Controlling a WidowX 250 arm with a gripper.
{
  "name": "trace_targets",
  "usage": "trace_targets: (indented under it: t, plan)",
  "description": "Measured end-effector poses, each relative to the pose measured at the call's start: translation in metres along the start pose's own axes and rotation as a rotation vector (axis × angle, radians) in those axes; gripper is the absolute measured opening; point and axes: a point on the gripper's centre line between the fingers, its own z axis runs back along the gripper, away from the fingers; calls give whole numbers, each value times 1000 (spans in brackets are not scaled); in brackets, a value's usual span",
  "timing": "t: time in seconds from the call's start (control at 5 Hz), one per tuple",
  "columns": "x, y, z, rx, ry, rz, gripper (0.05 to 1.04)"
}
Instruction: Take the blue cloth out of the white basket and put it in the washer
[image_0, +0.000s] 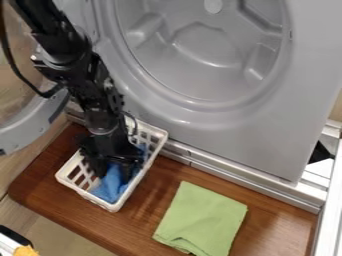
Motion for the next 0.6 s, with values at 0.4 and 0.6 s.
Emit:
trace_targets:
  t: [0.4, 0.6]
  plan:
    - [-1, 0, 0, 6, 7, 14, 161]
    - [-6, 0, 1, 4, 16, 13, 72]
